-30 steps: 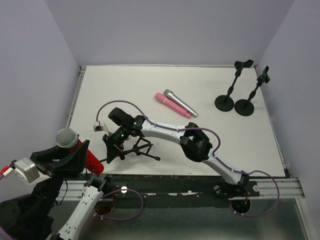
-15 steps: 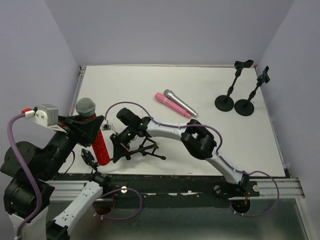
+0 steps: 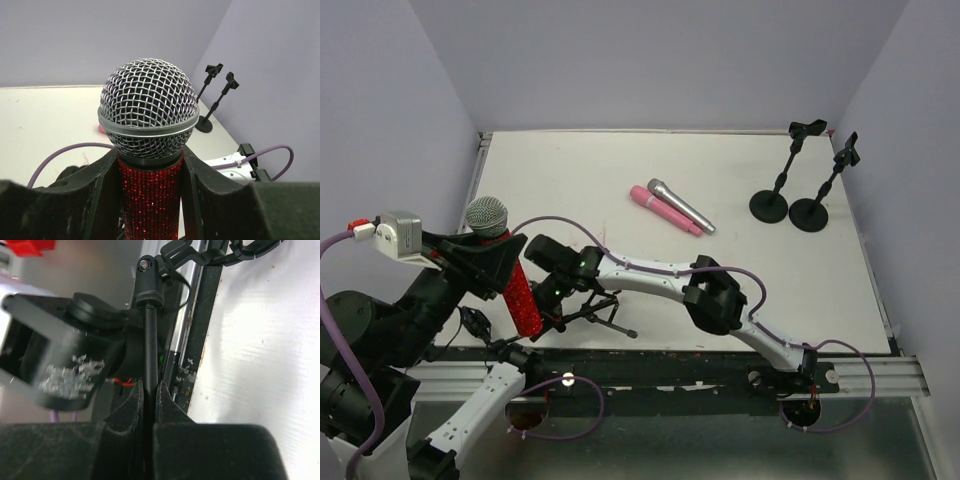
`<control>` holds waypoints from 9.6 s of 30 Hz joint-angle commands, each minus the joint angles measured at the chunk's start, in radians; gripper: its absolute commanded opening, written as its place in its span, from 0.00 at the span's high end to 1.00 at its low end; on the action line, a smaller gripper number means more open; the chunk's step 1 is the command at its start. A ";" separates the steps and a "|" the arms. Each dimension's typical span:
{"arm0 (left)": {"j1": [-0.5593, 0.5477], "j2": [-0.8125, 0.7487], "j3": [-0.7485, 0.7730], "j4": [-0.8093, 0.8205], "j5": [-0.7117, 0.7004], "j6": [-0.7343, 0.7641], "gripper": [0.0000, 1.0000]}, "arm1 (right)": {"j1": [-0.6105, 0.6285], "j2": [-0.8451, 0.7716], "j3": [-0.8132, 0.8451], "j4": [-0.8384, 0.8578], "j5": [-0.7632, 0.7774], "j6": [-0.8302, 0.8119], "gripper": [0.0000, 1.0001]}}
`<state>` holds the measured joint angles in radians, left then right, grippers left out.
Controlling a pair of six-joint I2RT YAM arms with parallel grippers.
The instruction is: Attach the microphones to the stand
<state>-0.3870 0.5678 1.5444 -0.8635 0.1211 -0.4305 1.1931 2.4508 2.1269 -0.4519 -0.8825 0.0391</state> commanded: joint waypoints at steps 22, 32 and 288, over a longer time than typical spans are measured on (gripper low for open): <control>0.003 -0.164 -0.009 -0.071 -0.040 -0.033 1.00 | -0.007 -0.050 0.099 -0.004 0.527 -0.156 1.00; 0.003 -0.184 -0.076 0.004 -0.037 -0.027 1.00 | -0.303 -0.344 -0.275 0.157 -0.050 -0.044 1.00; -0.004 0.176 -0.260 0.807 0.302 0.164 1.00 | -0.938 -1.209 -0.755 0.052 0.263 -0.154 0.07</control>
<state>-0.3882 0.7540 1.2530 -0.1246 0.3851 -0.2970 0.2478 1.4265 1.5139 -0.2840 -0.4316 0.0078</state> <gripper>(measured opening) 0.499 0.938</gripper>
